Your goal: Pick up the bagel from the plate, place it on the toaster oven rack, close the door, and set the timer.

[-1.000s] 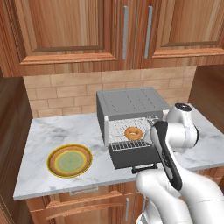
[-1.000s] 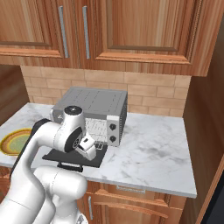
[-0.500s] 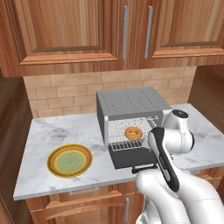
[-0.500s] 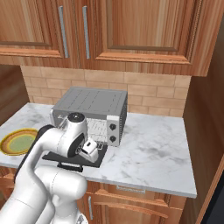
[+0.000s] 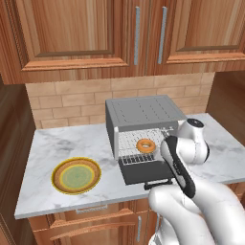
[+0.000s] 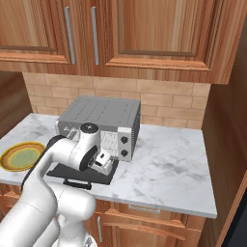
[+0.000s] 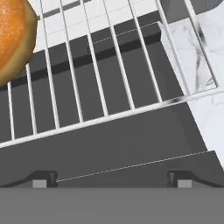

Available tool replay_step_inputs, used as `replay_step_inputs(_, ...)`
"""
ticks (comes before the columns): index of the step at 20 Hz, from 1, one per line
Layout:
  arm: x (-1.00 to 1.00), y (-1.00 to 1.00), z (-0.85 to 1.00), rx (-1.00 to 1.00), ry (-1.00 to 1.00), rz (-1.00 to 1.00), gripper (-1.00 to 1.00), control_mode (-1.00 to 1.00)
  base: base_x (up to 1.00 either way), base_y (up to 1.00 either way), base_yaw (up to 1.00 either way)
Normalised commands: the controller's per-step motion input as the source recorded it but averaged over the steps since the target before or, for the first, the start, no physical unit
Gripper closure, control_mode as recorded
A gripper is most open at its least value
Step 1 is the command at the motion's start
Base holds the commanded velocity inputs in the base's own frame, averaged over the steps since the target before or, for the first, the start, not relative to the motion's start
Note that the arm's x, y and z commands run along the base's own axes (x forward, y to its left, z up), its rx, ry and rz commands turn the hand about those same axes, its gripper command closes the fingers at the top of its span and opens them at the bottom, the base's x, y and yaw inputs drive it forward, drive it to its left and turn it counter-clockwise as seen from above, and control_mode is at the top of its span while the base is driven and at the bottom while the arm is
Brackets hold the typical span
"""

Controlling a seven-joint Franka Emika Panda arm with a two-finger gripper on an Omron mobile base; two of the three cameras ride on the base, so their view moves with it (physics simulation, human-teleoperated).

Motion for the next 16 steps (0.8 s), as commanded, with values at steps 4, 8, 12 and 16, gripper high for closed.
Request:
replay_step_inputs(4, 0.24, 0.00, -0.17, 0.00, 0.00, 0.09, -1.00, -1.00, 0.00, 0.00, 0.00)
replay_step_inputs(8, 0.26, 0.00, -0.13, 0.00, 0.00, 0.08, -1.00, -1.00, 0.00, 0.00, 0.00)
replay_step_inputs(12, 0.28, 0.00, -0.11, 0.00, 0.00, 0.08, -1.00, -1.00, 0.00, 0.00, 0.00)
replay_step_inputs(16, 0.31, 0.00, -0.06, 0.00, 0.00, 0.08, -1.00, -1.00, 0.00, 0.00, 0.00)
